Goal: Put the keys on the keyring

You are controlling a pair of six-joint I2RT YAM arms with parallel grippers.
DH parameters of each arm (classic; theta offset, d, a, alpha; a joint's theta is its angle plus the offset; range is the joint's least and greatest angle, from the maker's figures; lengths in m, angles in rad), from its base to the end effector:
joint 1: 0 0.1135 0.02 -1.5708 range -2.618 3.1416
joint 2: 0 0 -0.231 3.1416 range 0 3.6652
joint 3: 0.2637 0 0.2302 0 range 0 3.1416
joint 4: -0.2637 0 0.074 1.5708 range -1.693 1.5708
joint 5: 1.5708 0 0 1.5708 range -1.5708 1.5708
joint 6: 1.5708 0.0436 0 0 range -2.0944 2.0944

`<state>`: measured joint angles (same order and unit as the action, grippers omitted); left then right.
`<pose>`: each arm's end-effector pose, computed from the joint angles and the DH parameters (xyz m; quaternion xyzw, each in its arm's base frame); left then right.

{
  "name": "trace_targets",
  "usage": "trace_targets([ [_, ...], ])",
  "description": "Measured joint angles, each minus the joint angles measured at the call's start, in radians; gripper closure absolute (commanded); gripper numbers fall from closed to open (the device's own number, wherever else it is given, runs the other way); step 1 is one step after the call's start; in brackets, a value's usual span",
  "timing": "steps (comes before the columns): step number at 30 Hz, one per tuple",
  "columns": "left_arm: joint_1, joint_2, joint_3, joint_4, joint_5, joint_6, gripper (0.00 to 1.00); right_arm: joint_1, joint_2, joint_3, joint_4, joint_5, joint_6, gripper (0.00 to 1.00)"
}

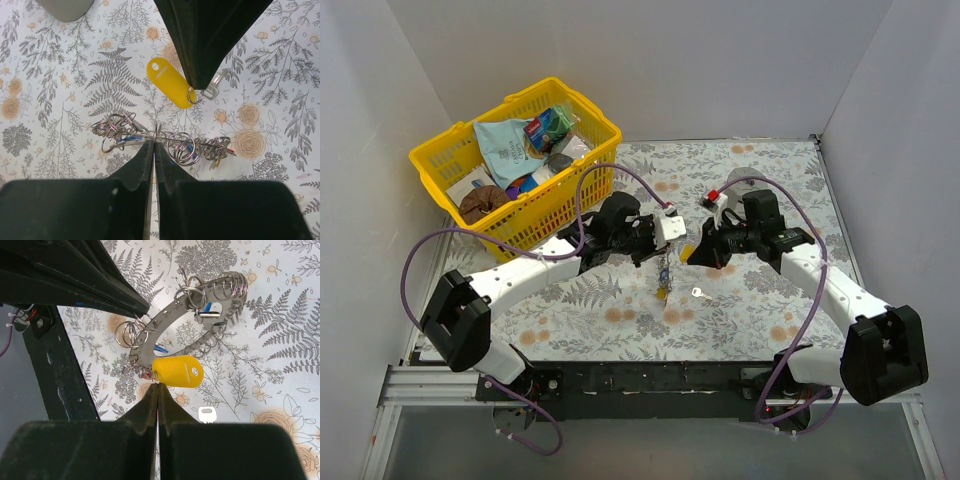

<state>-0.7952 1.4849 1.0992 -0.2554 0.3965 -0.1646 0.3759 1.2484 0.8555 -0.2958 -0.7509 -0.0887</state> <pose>0.2122 -0.2404 0.2473 0.3557 0.8058 -0.3591 0.3086 0.2280 0.1220 0.2357 -0.3460 0.7827 0.3850 0.3456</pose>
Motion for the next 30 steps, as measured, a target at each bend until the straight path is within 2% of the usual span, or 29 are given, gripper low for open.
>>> trace_targets([
  [11, 0.000, 0.057, 0.058, -0.037, -0.021, 0.098, 1.00, -0.010, 0.114, 0.018, -0.006, -0.011, -0.006, 0.99],
  [30, -0.026, 0.164, 0.135, -0.006, 0.010, 0.095, 1.00, -0.010, 0.152, 0.060, 0.012, -0.121, -0.021, 0.99],
])
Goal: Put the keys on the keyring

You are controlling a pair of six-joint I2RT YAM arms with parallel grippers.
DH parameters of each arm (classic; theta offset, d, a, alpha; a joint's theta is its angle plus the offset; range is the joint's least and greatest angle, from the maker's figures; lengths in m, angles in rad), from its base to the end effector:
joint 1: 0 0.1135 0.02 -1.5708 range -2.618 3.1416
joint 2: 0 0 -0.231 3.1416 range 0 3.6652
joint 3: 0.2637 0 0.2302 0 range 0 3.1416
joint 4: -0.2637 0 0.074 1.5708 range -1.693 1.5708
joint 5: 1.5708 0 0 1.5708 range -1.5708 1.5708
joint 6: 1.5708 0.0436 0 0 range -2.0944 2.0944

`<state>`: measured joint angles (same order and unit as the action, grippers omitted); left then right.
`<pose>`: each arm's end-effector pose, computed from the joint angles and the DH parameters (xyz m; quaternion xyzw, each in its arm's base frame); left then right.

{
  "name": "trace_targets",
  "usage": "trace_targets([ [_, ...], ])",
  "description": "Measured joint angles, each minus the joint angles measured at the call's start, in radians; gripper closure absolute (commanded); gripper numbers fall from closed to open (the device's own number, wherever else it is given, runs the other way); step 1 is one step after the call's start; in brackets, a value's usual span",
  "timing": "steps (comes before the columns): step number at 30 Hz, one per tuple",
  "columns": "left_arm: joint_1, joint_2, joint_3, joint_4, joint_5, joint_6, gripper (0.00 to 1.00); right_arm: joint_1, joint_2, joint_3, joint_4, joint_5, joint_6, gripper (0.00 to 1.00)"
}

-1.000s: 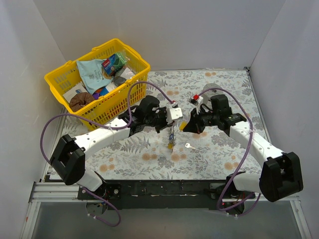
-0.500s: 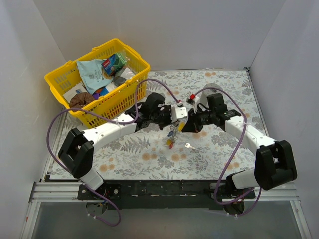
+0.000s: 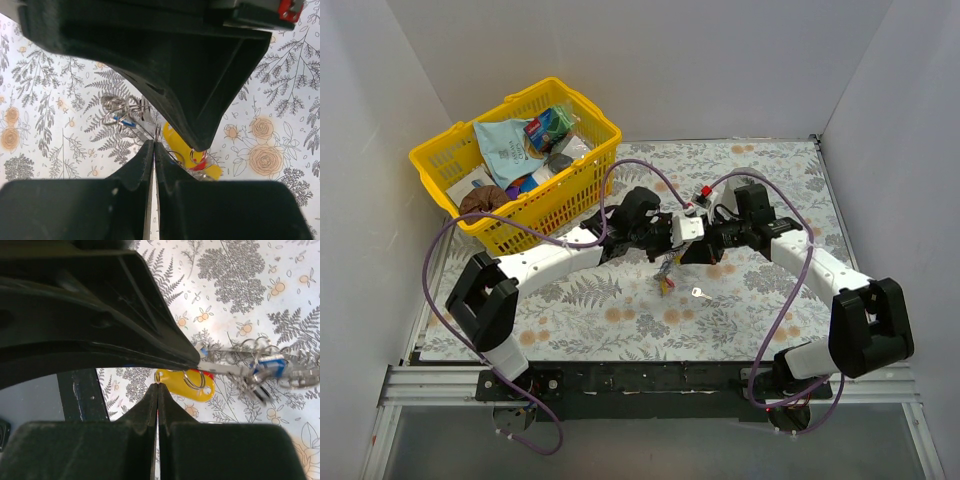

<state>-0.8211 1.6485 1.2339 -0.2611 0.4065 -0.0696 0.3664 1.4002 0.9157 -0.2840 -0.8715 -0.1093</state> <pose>0.2289 -0.2712 0.2379 0.4053 0.7893 -0.3468 0.3041 0.2483 0.1310 0.2198 -0.3568 0.7723 0.4308 0.3013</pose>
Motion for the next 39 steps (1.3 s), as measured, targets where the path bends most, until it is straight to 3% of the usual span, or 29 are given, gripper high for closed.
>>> trace_targets([
  [18, -0.007, 0.020, -0.023, 0.008, -0.048, -0.076, 1.00, 0.000, -0.073, -0.002, 0.015, 0.012, -0.031, 0.99],
  [39, -0.007, -0.077, -0.108, 0.083, -0.103, -0.124, 1.00, -0.028, -0.076, -0.013, 0.014, 0.017, -0.053, 0.99],
])
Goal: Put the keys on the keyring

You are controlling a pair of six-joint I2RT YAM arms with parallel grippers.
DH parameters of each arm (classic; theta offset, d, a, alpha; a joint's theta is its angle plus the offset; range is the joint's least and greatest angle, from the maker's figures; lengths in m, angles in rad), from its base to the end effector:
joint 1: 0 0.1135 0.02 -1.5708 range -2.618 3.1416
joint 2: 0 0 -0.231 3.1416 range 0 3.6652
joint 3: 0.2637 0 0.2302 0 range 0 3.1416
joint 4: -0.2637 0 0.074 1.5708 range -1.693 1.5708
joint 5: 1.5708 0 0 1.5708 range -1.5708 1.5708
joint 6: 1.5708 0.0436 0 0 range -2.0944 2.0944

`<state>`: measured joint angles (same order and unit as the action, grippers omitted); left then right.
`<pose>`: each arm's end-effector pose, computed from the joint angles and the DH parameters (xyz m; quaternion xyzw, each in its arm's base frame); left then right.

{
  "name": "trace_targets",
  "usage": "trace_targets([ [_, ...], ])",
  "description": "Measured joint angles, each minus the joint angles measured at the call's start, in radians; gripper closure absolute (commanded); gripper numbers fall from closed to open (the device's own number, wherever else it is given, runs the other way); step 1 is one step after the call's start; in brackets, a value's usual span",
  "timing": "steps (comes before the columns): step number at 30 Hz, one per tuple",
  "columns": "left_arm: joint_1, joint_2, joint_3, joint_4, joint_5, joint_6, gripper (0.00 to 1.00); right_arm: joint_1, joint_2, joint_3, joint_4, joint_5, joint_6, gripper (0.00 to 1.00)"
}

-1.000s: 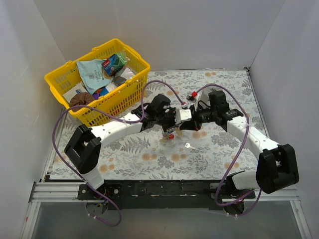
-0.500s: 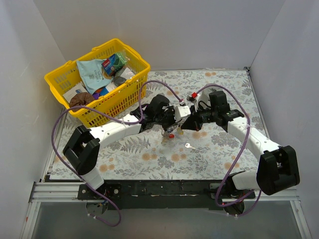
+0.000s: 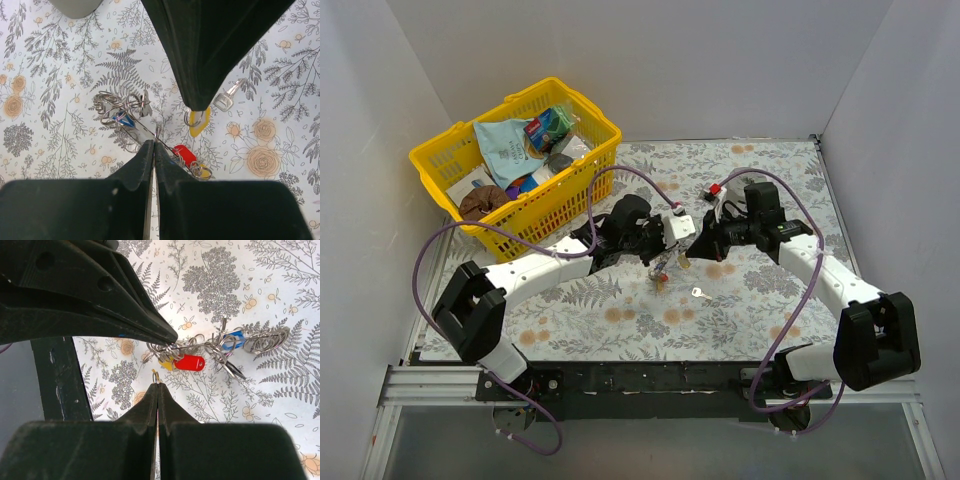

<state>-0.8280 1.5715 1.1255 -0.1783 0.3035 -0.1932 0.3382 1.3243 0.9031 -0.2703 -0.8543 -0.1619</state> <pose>0.2206 -0.2595 0.2352 0.3401 0.8144 -0.3376 0.3273 0.2438 0.1206 0.2360 -0.3746 0.7544 0.4075 0.3529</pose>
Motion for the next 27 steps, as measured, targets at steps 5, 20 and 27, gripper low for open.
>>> trace_targets([
  [5, 0.000, -0.014, -0.013, 0.004, 0.004, 0.003, 1.00, -0.005, 0.020, 0.000, 0.015, -0.026, 0.001, 0.99],
  [20, -0.002, -0.014, -0.013, 0.006, 0.027, 0.002, 1.00, 0.013, 0.068, 0.027, 0.027, -0.033, 0.031, 0.99],
  [27, -0.005, -0.014, -0.013, 0.006, 0.027, 0.002, 1.00, 0.031, 0.077, 0.043, 0.042, -0.002, 0.062, 0.99],
])
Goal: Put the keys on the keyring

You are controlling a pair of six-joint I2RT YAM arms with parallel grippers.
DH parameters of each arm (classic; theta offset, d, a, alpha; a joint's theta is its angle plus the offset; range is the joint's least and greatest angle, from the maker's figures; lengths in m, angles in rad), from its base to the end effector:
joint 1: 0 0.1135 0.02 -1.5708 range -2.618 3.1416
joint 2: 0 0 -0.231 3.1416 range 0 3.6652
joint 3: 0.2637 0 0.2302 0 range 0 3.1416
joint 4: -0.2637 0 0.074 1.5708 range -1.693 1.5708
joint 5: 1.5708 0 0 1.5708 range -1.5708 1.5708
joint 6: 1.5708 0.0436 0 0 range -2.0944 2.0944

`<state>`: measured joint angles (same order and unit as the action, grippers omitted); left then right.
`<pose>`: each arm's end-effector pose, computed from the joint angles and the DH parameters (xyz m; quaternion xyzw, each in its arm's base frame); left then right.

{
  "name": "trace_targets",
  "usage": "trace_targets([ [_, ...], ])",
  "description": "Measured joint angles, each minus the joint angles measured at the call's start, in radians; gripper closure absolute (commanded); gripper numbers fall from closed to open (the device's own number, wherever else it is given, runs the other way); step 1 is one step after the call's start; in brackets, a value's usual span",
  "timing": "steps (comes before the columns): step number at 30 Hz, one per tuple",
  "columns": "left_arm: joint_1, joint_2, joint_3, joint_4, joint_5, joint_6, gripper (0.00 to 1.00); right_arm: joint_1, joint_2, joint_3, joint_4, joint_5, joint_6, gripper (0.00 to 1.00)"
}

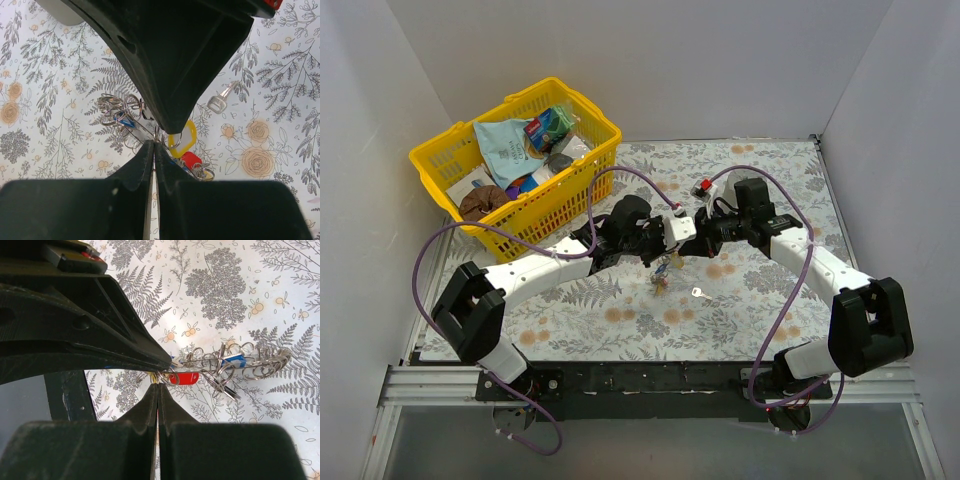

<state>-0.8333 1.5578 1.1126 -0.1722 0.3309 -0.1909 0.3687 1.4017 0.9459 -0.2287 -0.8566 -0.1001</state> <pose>0.2164 -0.2592 0.2362 0.3484 0.8077 -0.3493 0.3228 0.2554 0.1340 0.2324 -0.3641 0.7580 0.4241 0.3363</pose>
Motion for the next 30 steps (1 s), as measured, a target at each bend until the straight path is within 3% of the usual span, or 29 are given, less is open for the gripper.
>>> trace_targets([
  [30, -0.011, 0.000, -0.007, 0.003, -0.005, 0.000, 1.00, 0.001, 0.002, 0.032, -0.006, 0.043, 0.012, 0.99],
])
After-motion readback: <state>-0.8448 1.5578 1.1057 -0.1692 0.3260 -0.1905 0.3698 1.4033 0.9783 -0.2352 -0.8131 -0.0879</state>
